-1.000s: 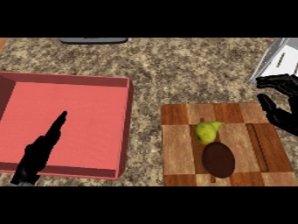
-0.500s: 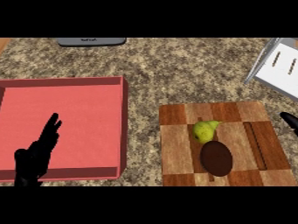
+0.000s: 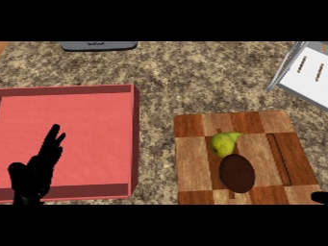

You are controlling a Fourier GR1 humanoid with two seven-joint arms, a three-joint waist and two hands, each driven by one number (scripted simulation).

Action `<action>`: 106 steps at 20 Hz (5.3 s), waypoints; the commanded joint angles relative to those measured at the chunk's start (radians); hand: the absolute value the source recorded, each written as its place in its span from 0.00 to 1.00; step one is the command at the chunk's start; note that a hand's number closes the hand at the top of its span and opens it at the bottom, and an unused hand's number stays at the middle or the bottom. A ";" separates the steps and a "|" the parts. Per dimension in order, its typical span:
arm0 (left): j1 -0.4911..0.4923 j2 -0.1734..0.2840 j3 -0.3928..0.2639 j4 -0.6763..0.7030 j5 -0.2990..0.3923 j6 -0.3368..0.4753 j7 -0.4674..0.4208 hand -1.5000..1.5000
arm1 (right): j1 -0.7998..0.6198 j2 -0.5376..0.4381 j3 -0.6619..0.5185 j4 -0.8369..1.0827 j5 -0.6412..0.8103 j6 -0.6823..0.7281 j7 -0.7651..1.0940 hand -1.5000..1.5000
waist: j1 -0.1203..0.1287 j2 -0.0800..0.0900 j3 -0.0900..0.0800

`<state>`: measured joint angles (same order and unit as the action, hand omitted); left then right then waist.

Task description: Pick the cupcake from the cutting board and place it in the tiered basket

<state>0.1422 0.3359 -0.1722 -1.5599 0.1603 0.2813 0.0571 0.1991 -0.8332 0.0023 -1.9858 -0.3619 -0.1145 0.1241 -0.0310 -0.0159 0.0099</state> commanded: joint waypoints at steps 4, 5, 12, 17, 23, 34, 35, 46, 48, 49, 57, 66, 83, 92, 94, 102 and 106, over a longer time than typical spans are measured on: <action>-0.002 -0.069 -0.041 0.087 -0.044 0.036 -0.023 0.50 | 0.041 -0.256 0.035 -0.226 0.201 0.032 0.274 0.00 | -0.002 0.016 -0.018; 0.031 -0.051 -0.043 0.017 -0.036 0.025 -0.002 0.50 | 0.078 -0.255 0.056 -0.249 0.251 0.013 0.309 0.00 | 0.008 0.011 -0.015; -0.019 -0.092 -0.038 0.113 -0.068 0.022 -0.045 0.50 | 0.041 -0.241 0.143 -0.405 0.432 -0.058 0.600 0.00 | 0.024 0.019 -0.013; -0.035 -0.108 -0.043 0.108 -0.083 0.018 -0.033 0.50 | -0.011 -0.185 0.306 -0.408 0.635 -0.079 0.689 0.00 | 0.039 0.021 -0.012; -0.042 -0.085 -0.032 0.047 -0.081 -0.006 0.032 0.50 | -0.106 -0.190 0.441 -0.358 0.729 0.041 0.860 0.00 | 0.052 0.022 -0.013; -0.020 -0.144 -0.061 0.043 -0.136 0.021 0.044 0.50 | -0.265 0.016 0.632 -0.288 0.807 0.147 1.011 0.00 | 0.041 0.019 -0.012; -0.075 -0.143 -0.037 0.096 -0.138 0.018 0.028 0.50 | -0.312 0.052 0.644 -0.209 0.821 0.151 0.988 0.00 | 0.044 0.024 -0.013; -0.010 -0.122 0.018 0.076 -0.118 -0.023 0.005 0.50 | -0.360 0.125 0.678 -0.116 0.795 0.264 1.085 0.00 | 0.036 0.021 -0.013; -0.045 -0.141 0.005 0.068 -0.129 -0.010 0.044 0.50 | -0.376 0.124 0.669 -0.061 0.778 0.285 1.047 0.00 | 0.033 0.023 -0.012; -0.031 -0.130 0.010 0.052 -0.127 -0.018 0.053 0.50 | -0.402 0.158 0.688 -0.048 0.790 0.295 1.081 0.00 | 0.040 0.022 -0.013; -0.026 -0.132 0.028 0.041 -0.143 -0.029 0.046 0.50 | -0.393 0.205 0.704 0.013 0.783 0.316 1.077 0.00 | 0.031 0.020 -0.012; 0.000 -0.192 -0.001 0.056 -0.189 -0.006 0.008 0.50 | -0.378 0.230 0.664 0.123 0.766 0.307 1.001 0.00 | 0.024 0.020 -0.011; 0.020 -0.206 0.029 0.060 -0.218 -0.043 -0.003 0.50 | -0.374 0.289 0.754 0.221 0.983 0.255 0.803 1.00 | 0.025 0.019 -0.010; 0.057 -0.170 0.108 -0.029 -0.169 -0.072 0.061 0.50 | -0.249 0.041 0.406 0.245 0.887 0.119 0.638 1.00 | -0.044 0.016 -0.006; 0.059 -0.166 0.126 -0.044 -0.175 -0.060 0.063 0.50 | -0.231 -0.014 0.284 0.331 0.811 0.108 0.588 1.00 | -0.068 0.023 -0.004; 0.122 -0.167 0.144 -0.051 -0.168 -0.084 0.051 0.50 | -0.157 -0.113 -0.155 0.376 0.477 0.050 0.328 1.00 | -0.082 0.001 -0.010; 0.103 -0.176 0.139 -0.049 -0.190 -0.079 0.052 0.50 | -0.179 -0.194 -0.373 0.381 0.351 0.102 0.256 1.00 | -0.081 0.000 -0.011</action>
<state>0.2457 0.2139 -0.0038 -1.7043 -0.0408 0.1996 0.1273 0.0054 -0.9665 -0.1838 -1.6148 0.1021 -0.0318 0.4646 -0.1048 -0.0276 0.0206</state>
